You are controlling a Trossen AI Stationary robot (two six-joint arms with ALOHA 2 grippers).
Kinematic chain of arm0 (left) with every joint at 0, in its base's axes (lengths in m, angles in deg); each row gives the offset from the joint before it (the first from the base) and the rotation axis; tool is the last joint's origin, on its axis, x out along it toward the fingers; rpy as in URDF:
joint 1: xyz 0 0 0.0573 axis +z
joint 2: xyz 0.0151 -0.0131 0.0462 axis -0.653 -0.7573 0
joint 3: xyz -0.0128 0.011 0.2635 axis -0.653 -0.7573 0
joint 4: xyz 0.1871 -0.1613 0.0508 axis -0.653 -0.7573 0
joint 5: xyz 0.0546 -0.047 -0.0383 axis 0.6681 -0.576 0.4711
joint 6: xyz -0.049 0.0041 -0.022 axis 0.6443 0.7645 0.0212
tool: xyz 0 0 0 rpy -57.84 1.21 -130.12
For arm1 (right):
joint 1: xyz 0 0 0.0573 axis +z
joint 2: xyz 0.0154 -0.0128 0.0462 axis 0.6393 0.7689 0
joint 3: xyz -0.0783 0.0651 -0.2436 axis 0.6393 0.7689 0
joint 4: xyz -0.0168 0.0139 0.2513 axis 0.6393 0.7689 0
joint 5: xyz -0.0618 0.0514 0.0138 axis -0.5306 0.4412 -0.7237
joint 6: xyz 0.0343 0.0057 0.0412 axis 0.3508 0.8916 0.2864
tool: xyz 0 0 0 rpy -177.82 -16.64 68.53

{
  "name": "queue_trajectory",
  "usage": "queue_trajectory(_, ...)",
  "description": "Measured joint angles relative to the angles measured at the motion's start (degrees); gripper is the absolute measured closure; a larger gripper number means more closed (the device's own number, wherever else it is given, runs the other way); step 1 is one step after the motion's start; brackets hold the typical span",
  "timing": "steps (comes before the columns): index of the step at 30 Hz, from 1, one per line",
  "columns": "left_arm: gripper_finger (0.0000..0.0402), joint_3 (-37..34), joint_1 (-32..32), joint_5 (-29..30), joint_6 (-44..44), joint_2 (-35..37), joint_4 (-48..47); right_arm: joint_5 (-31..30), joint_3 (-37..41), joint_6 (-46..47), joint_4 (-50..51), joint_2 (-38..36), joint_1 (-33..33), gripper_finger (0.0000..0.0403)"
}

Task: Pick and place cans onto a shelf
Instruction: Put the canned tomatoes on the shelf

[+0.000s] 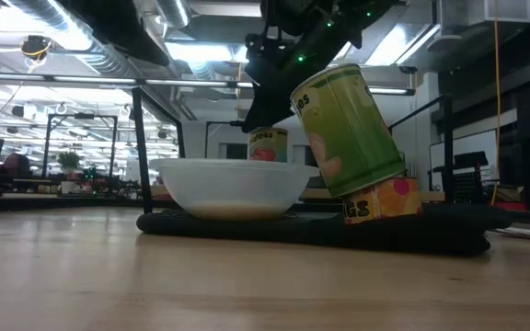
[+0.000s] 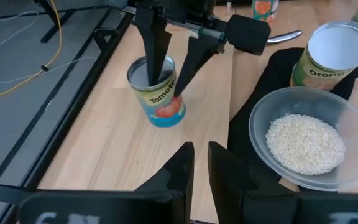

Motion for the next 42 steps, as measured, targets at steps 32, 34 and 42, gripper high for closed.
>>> queue_trajectory(32,0.0361,0.0,0.0,0.0,0.0,0.0,0.1,0.6,0.3,-2.1,20.6,-10.9,-1.6,0.0401)
queue_trajectory(34,0.036,0.0,0.0,0.0,0.0,0.0,0.1,0.4,0.3,-2.2,23.3,-12.7,-2.5,0.0401)
queue_trajectory(42,0.0362,0.0,0.0,-0.1,0.0,0.0,0.1,0.3,0.4,-1.9,30.0,-19.4,-5.1,0.0402)
